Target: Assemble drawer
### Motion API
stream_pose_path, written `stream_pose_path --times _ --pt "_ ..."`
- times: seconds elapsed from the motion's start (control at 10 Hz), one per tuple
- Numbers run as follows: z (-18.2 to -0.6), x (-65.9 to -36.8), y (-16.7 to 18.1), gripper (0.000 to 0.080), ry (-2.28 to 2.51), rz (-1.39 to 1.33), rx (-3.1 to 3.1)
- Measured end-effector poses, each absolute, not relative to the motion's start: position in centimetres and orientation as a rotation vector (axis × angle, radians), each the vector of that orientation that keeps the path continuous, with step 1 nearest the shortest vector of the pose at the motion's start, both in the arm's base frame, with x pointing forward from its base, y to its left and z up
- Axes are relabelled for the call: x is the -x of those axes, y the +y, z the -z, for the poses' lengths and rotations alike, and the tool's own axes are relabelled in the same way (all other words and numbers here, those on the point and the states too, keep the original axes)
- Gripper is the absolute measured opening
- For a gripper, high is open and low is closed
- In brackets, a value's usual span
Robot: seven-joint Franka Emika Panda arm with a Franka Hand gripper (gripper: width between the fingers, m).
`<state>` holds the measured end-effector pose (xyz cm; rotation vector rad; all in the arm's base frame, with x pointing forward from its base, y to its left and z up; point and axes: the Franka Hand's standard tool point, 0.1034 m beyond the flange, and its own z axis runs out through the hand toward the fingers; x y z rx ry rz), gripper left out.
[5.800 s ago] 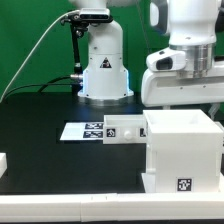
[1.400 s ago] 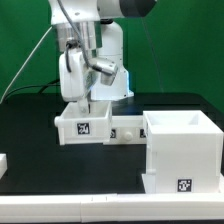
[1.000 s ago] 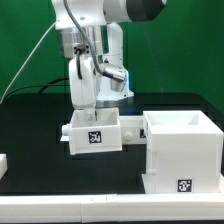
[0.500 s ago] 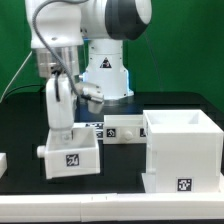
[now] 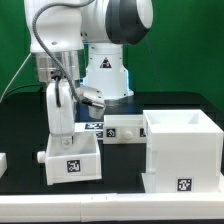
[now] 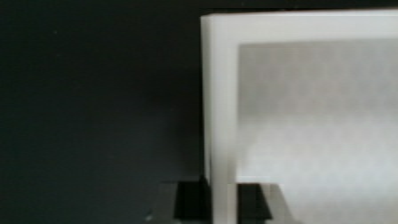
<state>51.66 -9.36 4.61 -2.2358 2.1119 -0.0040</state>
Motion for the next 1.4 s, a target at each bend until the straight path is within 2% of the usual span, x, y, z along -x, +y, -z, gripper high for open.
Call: stream_pose_path --times 0.5,0.7,0.8,1.0,1.1,1.2,1.4 --pt "-2.7 -52.9 -9.5 0.0038 2.136 0.014 2.233" --pt "-2.6 -52.8 -9.4 0.0038 2.13 0.01 2.241" --pt "-2.6 -52.8 -9.4 0.0136 2.13 0.009 2.242" --pt "-2.7 -52.9 -9.3 0.0413 2.123 0.01 2.246" --pt "-3.4 -53.0 -9.1 0.0413 2.087 0.03 2.262" --pt "-4.3 -52.8 -9.3 0.0581 2.026 0.078 2.289" --pt "-5.7 -52.3 -9.3 0.0645 1.941 0.119 2.328"
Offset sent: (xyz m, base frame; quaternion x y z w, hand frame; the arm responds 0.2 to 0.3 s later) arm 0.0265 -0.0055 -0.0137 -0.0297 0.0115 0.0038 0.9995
